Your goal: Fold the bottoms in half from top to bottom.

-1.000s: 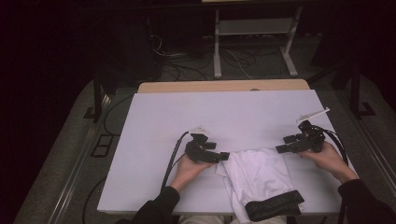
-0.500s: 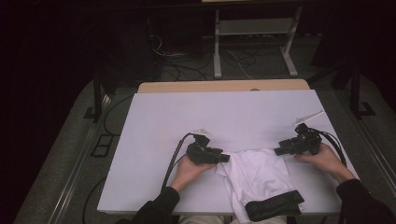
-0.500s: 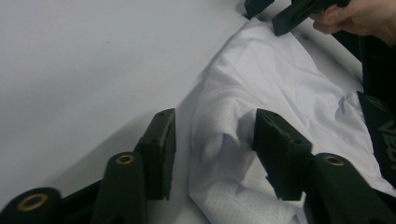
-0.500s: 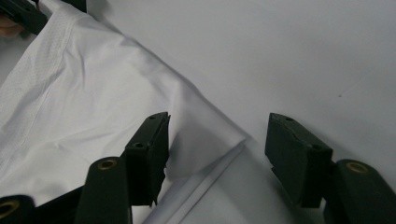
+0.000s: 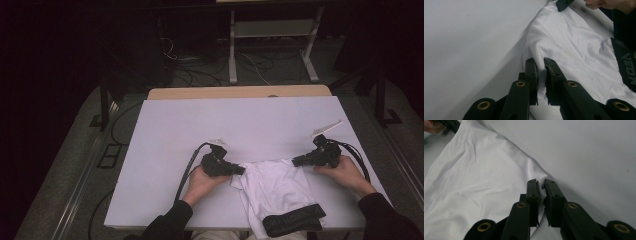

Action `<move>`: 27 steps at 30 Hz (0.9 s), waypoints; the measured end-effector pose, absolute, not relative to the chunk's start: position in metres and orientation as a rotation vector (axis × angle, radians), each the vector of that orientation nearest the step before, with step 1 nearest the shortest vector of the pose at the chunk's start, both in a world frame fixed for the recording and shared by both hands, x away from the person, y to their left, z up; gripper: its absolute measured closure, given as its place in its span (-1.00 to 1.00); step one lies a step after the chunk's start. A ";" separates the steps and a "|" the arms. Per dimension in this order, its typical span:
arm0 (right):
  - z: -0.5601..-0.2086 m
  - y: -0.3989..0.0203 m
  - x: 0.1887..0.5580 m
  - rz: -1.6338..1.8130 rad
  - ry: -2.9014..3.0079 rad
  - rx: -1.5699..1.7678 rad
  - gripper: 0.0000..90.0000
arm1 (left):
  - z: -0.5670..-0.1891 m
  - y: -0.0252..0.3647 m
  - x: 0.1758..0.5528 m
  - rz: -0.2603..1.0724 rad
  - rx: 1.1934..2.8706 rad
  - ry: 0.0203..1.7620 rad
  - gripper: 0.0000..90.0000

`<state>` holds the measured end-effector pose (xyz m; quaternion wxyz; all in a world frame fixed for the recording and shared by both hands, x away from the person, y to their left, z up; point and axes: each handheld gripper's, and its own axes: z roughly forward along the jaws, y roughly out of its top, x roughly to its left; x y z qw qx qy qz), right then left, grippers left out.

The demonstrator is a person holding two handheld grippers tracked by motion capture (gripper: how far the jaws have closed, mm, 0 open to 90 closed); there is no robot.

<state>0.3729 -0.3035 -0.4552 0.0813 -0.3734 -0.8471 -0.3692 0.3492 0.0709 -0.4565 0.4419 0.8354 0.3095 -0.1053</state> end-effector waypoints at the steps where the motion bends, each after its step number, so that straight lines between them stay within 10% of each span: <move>1: -0.455 -0.304 0.373 -1.106 -2.522 -1.125 0.83 | -0.456 0.071 0.349 -0.259 2.075 0.767 0.83; 27: -0.443 -0.286 0.387 -1.234 -2.415 -1.273 0.86 | -0.431 0.093 0.349 -0.104 2.113 0.721 0.93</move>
